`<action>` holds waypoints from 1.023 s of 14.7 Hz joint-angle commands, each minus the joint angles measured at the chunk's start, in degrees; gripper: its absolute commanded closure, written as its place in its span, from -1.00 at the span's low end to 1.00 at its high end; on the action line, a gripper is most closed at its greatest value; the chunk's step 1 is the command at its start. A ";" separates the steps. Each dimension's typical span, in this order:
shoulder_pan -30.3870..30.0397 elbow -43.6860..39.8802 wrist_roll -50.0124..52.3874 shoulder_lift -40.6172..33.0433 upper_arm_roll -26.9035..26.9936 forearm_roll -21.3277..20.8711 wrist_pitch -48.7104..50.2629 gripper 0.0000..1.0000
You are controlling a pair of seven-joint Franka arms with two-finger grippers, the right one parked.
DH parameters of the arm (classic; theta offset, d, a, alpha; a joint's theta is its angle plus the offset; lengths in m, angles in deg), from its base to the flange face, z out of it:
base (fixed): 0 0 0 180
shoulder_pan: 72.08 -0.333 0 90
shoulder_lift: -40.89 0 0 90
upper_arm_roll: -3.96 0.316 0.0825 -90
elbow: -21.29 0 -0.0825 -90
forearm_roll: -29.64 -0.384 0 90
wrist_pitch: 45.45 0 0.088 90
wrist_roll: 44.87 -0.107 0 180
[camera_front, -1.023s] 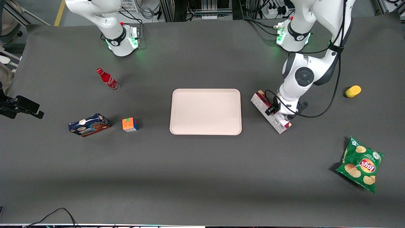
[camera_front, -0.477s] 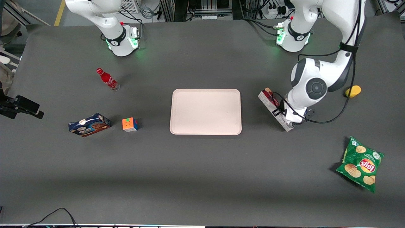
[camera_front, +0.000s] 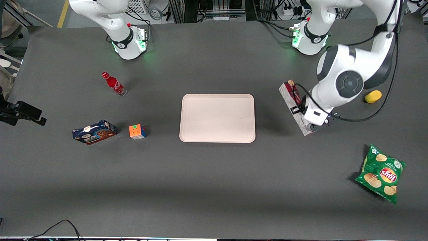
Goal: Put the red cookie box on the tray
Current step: 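Carry the held cookie box over the white tray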
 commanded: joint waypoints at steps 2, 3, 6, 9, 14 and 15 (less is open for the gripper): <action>-3.70 -8.87 -4.05 -0.64 -10.29 -1.11 2.73 1.00; -3.70 -9.94 -4.14 -0.37 -12.14 -1.20 2.64 1.00; -4.05 -12.14 -3.79 1.91 -17.94 -2.86 1.33 1.00; -4.05 -11.97 -3.35 4.45 -23.22 -9.26 -0.44 1.00; -3.36 -9.87 -0.72 9.99 -25.16 -14.46 -7.01 1.00; -3.09 -8.29 1.38 11.13 -25.25 -16.12 -9.20 1.00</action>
